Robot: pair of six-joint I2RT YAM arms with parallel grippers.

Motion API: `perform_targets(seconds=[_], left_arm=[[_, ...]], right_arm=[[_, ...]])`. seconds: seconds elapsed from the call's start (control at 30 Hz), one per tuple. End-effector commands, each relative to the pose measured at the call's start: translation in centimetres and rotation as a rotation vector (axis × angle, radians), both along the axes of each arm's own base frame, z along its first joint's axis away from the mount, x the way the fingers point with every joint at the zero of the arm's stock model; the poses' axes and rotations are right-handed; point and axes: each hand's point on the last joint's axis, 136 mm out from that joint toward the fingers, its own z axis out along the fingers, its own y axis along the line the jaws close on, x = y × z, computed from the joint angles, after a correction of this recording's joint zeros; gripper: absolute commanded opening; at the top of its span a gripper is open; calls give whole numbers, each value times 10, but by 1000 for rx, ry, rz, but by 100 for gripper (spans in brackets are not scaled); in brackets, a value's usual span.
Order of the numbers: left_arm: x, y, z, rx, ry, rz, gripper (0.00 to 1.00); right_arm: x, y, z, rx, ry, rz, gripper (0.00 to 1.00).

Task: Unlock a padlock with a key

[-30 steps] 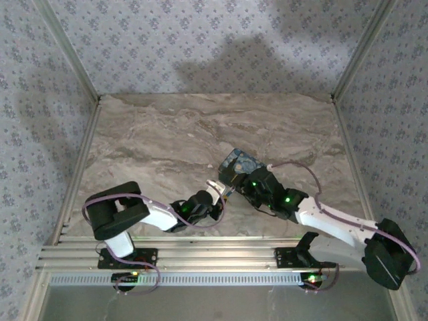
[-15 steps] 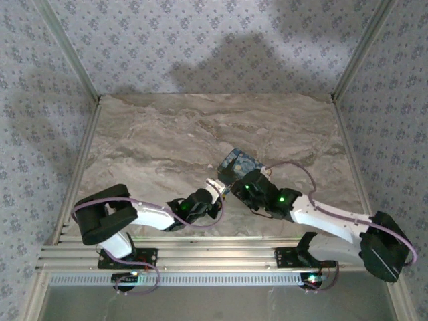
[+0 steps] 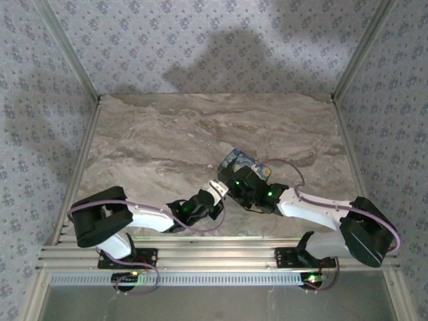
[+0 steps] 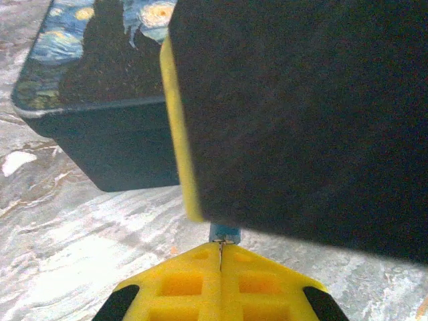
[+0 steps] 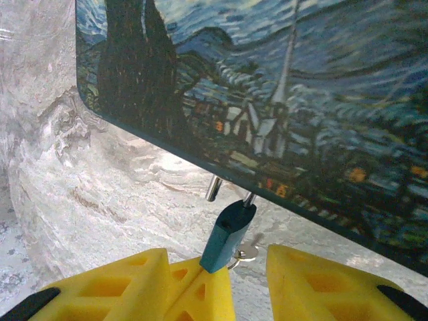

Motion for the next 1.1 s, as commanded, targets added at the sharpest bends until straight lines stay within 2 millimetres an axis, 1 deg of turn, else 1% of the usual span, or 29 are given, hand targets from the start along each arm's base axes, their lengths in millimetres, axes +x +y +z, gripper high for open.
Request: perform_targets(seconds=[0.0,0.2,0.33,0.4,0.5,0.6,0.67,0.77,0.83,0.9,0.97,1.07], left_arm=[[5,-5,23,-11,-68,10,0],[4,-5,24,12,-90,7,0],[3,-5,25,28,-104,0,0],[2,-6,24,32,-109,-5,0],[1,-7,25,25,-108,-8,0],[1,-8,27,3,-100,-3,0],[0,-8,29,-16,-99,2,0],[0,-9,34,-43,-97,9,0],[0,-9,37,-57,-98,8,0],[-1,-11,41,-71,-97,1,0],[-2,-13,46,-88,-93,-10,0],[-4,-17,50,-109,-83,-20,0]], right_arm=[[5,9,4,11,-3,18,42],[5,17,-4,-4,18,49,37],[5,18,-7,-13,27,55,37],[5,19,-8,-8,30,53,39],[6,20,-8,4,24,45,45],[8,20,-6,23,7,28,48],[8,20,-4,37,-9,14,48],[9,13,4,43,-38,-20,46],[8,7,10,42,-54,-38,44],[6,2,18,41,-68,-53,39],[5,-3,27,39,-83,-73,36],[2,-11,35,27,-98,-86,35]])
